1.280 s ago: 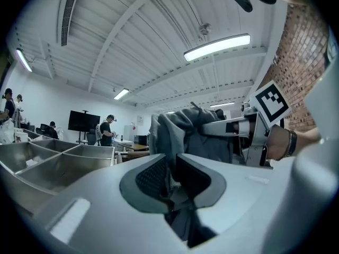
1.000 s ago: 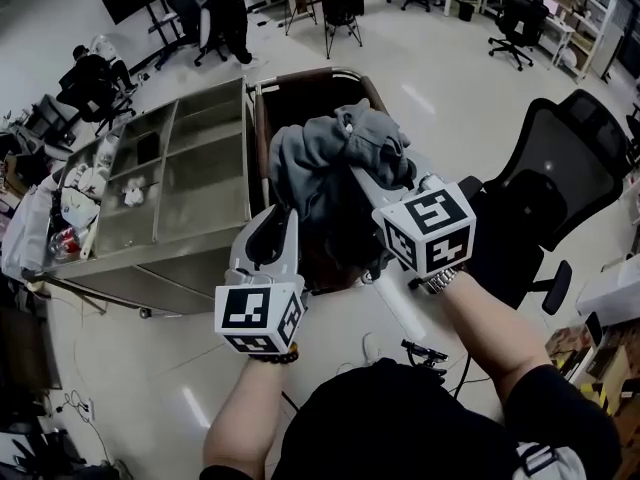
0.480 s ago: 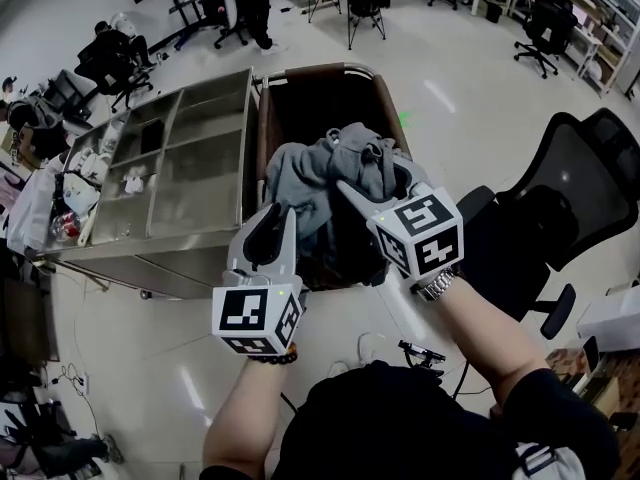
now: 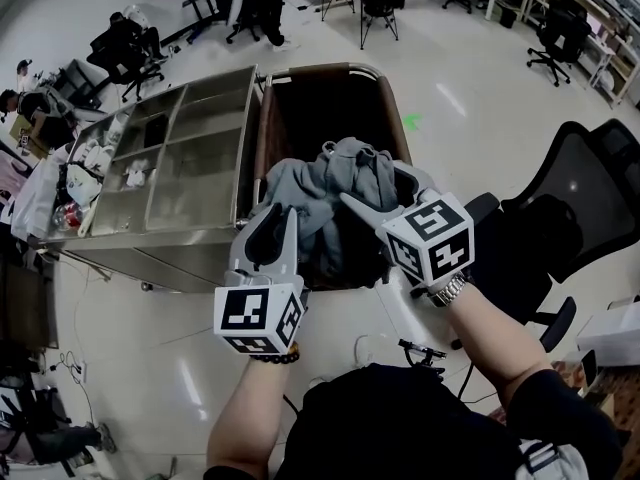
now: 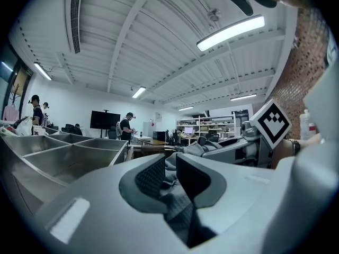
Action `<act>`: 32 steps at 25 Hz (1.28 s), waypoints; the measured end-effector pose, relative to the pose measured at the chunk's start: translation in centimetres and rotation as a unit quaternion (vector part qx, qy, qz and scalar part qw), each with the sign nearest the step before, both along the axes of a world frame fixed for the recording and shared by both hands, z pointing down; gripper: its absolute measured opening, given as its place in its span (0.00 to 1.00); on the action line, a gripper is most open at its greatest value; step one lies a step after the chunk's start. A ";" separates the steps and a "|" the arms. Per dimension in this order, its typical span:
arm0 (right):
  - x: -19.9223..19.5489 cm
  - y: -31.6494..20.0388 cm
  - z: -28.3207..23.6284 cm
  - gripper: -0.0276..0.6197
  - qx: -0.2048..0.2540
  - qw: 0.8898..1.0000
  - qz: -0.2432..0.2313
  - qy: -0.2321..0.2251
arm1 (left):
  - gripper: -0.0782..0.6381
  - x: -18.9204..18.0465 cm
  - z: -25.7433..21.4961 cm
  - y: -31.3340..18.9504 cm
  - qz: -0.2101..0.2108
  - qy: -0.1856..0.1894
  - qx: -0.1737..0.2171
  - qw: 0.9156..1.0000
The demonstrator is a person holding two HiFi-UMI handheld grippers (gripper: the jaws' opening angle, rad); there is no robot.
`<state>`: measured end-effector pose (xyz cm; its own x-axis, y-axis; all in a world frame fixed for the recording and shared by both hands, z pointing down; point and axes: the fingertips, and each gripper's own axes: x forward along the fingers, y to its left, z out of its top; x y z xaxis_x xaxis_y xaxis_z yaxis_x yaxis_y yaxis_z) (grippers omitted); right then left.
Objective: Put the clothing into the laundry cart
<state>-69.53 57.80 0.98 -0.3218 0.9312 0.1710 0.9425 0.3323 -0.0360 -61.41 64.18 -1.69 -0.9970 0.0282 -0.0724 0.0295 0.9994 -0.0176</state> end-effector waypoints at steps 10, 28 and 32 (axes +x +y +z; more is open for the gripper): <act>2.2 -2.3 -0.7 0.54 -0.009 0.998 0.049 0.024 | 0.19 3.4 -1.1 0.0 0.026 -0.007 0.001 1.000; 18.5 0.6 -3.1 0.37 -0.041 0.996 0.053 -0.064 | 0.19 15.5 -0.4 0.2 0.071 -0.025 -0.007 0.997; 21.9 1.0 -3.8 0.24 -0.053 0.993 0.057 -0.087 | 0.19 17.7 -0.3 0.1 0.080 -0.026 -0.008 0.996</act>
